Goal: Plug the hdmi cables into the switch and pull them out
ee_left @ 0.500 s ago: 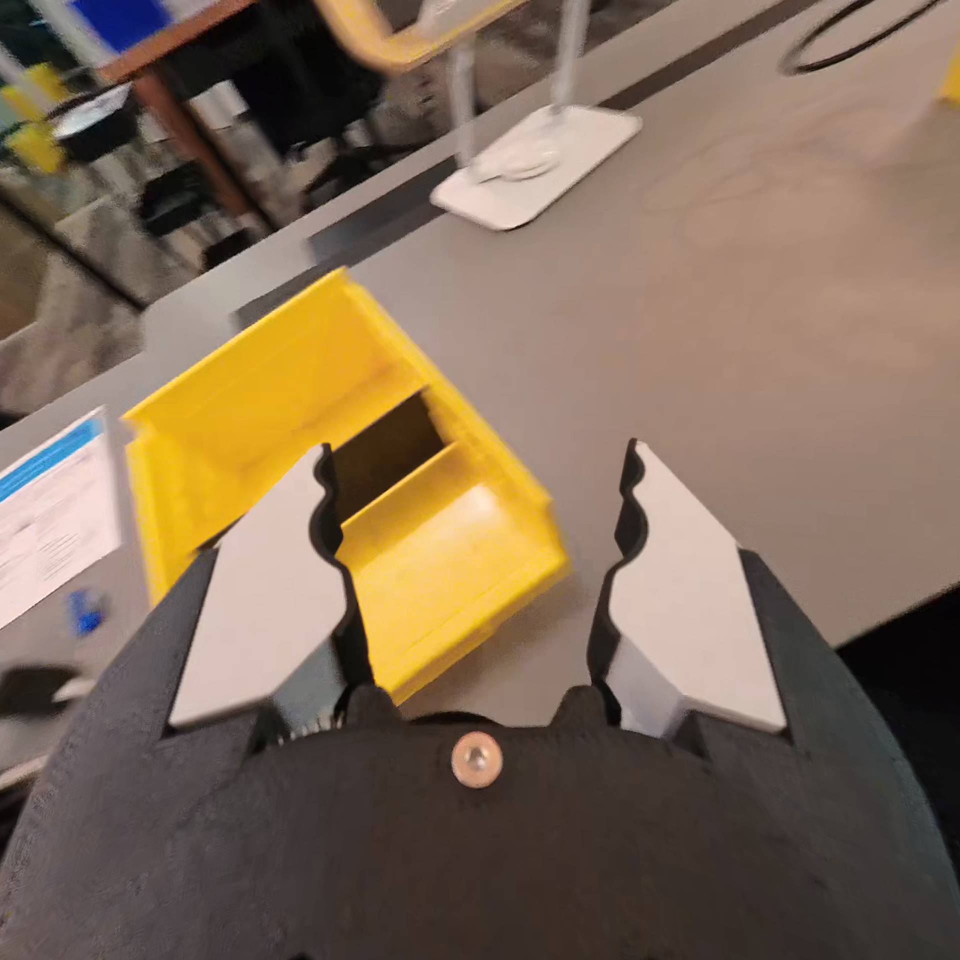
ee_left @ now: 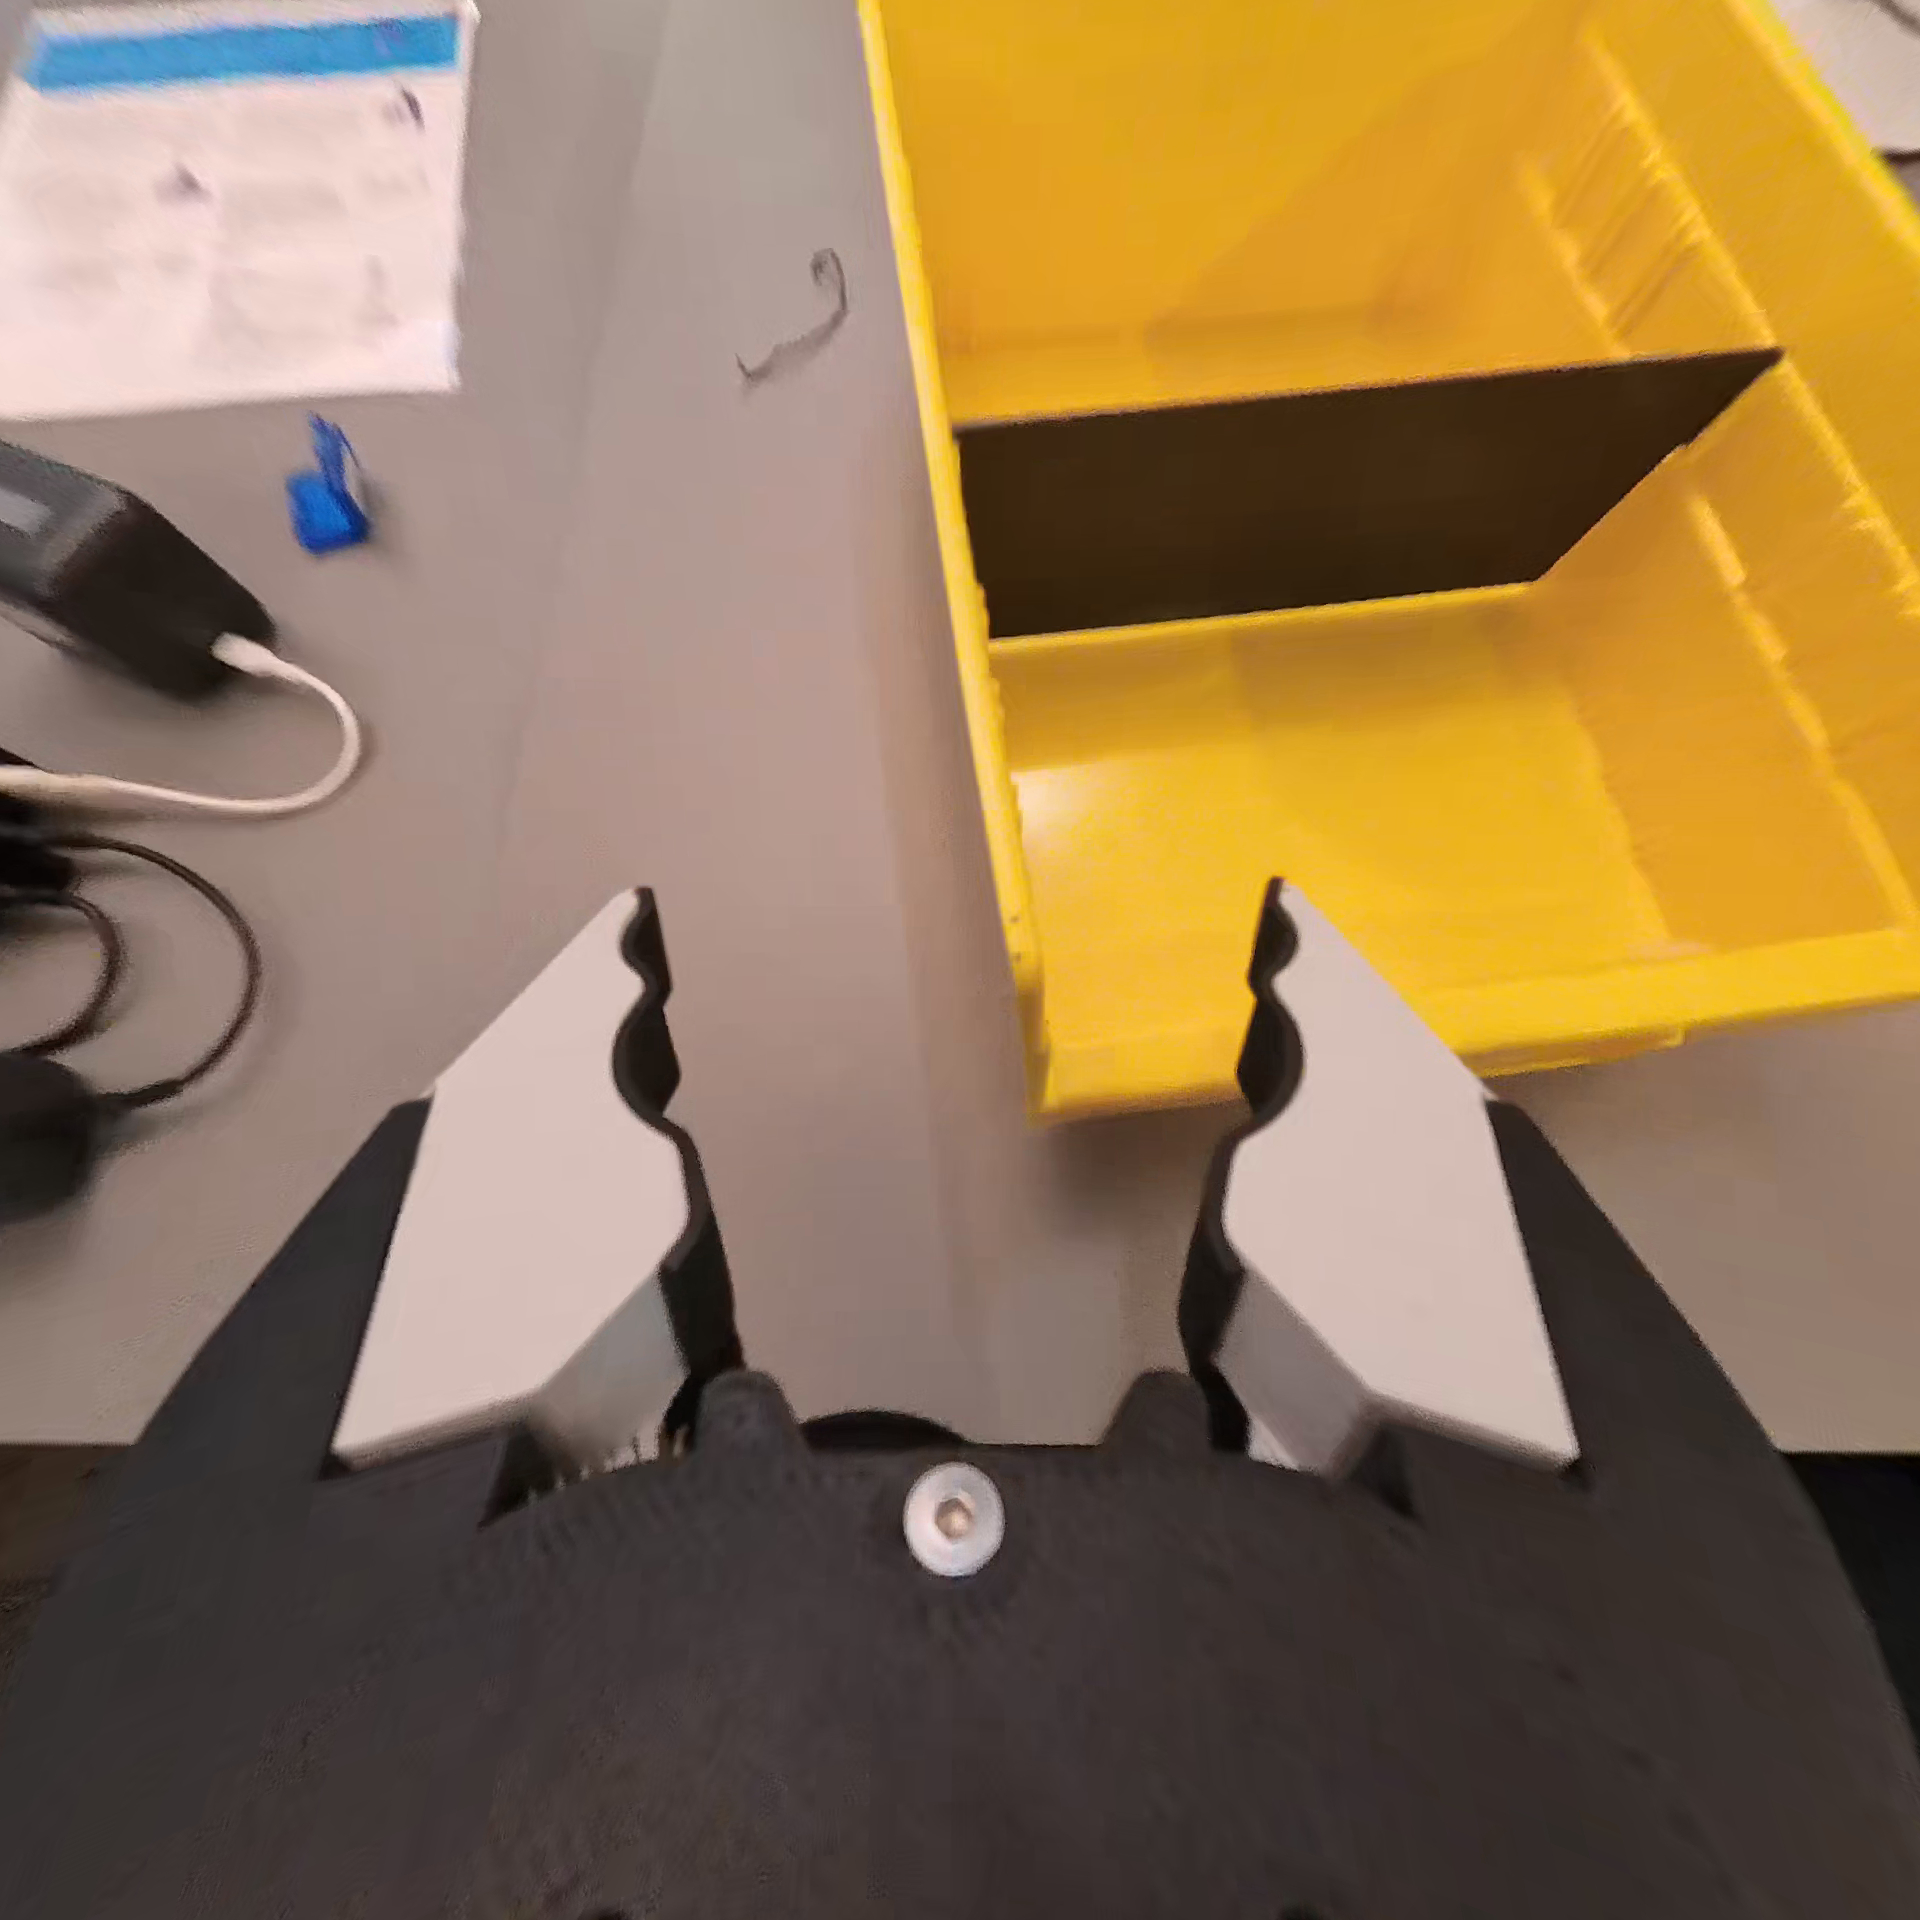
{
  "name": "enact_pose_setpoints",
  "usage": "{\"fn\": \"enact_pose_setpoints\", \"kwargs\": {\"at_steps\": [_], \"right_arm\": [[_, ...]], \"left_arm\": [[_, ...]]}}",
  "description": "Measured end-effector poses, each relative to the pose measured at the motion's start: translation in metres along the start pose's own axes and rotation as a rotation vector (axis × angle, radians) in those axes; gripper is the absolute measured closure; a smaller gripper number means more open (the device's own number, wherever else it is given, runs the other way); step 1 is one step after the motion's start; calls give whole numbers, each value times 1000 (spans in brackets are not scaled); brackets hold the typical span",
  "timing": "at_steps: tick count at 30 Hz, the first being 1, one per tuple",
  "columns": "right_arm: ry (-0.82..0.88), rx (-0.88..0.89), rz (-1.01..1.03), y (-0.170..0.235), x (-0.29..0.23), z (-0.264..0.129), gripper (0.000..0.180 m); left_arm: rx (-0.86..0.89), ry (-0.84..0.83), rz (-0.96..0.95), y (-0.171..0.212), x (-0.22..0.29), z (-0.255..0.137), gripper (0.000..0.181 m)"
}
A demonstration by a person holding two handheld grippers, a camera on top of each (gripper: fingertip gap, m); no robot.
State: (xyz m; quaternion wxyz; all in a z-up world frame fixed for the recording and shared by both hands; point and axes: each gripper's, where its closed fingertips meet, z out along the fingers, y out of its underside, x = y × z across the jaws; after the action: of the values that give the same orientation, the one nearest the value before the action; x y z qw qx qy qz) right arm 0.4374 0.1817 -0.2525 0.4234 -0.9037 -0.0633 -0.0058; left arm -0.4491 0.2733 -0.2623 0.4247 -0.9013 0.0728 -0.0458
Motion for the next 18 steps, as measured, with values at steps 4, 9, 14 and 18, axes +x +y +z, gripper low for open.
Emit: {"fn": "enact_pose_setpoints", "kwargs": {"at_steps": [4,9,14,18], "right_arm": [[-50,-38,18,7,-6,16,79],[-128,-35,45,1,-17,22,101],[-195,-10,99,-10,-39,33,101],[-232,-14,78,-21,-67,44,100]], "left_arm": [[-36,129,-94,18,8,20,92],[-76,296,-181,28,24,38,135],[-12,397,-266,17,33,45,155],[-8,366,-285,15,30,44,163]]}}
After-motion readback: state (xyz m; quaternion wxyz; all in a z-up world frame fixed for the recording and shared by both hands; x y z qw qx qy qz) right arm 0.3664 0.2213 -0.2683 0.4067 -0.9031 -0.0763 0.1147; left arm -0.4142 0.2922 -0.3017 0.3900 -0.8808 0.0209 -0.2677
